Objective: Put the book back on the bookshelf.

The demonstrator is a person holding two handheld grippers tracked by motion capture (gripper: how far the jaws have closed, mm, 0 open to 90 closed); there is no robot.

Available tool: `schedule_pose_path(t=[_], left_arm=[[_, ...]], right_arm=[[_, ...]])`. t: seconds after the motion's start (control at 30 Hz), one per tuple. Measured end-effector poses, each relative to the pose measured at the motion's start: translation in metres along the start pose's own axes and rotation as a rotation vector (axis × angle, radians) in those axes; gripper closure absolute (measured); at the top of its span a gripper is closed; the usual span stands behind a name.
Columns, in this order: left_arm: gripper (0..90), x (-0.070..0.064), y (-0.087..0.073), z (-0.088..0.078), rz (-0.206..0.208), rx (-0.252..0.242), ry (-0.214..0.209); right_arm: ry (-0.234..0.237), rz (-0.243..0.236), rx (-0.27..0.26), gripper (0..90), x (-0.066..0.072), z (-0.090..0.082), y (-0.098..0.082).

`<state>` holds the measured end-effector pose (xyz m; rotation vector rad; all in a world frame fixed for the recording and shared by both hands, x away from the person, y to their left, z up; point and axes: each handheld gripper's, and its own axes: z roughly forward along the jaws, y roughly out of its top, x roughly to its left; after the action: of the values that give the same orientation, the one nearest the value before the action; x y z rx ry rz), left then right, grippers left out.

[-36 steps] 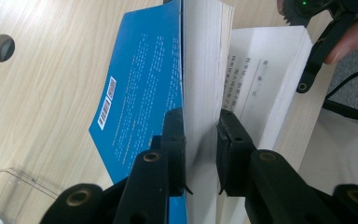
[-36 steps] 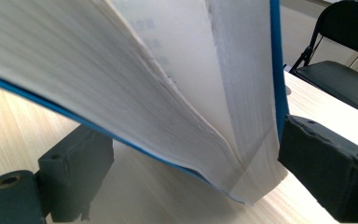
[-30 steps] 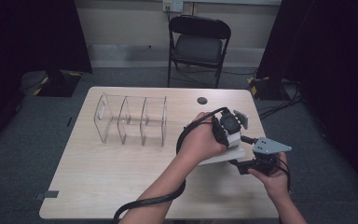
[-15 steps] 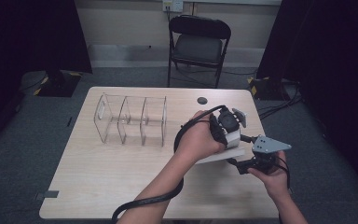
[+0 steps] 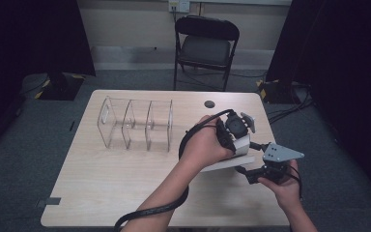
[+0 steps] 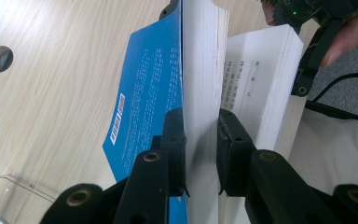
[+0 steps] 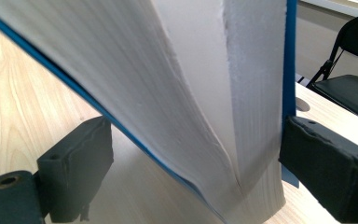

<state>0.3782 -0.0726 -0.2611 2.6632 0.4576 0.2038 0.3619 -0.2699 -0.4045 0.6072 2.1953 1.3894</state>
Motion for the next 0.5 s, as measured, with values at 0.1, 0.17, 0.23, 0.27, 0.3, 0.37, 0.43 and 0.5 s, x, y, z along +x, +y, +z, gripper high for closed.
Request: schedule_pose_path(t=[0.1,0.17,0.23,0.27,0.3,0.37,0.43,0.5], left_arm=[[75.5,0.0001,0.0003,0.0004,-0.001,-0.007,0.001],[75.5,0.0011,0.0003,0.0006,-0.010,-0.012,-0.005],[75.5,0.0016,0.0007,0.0009,-0.006,-0.016,-0.007],[75.4,0.0013,0.0008,0.0013,-0.008,-0.017,-0.011],[75.3,0.0005,0.0010,0.0019,-0.012,-0.019,-0.013],[75.3,0.0008,0.0017,0.0022,0.003,-0.016,-0.013],[75.3,-0.0001,0.0024,0.0025,0.009,-0.013,-0.012],[75.2,-0.0015,0.0024,0.0031,0.017,-0.017,-0.011]], right_arm=[[0.002,0.007,0.000,9.2,-0.0011,0.0000,-0.0003],[-0.002,0.004,-0.002,9.2,-0.0013,-0.0005,-0.0004],[-0.001,0.002,-0.002,9.2,-0.0017,-0.0006,-0.0005],[-0.001,0.003,-0.001,9.2,-0.0019,-0.0007,-0.0007],[-0.003,-0.002,-0.001,9.2,-0.0020,-0.0011,-0.0007],[-0.007,0.001,0.001,9.2,-0.0016,-0.0014,-0.0006],[-0.012,-0.011,0.003,9.2,-0.0019,-0.0016,-0.0002],[-0.012,-0.012,0.004,9.2,-0.0020,-0.0017,-0.0002]])
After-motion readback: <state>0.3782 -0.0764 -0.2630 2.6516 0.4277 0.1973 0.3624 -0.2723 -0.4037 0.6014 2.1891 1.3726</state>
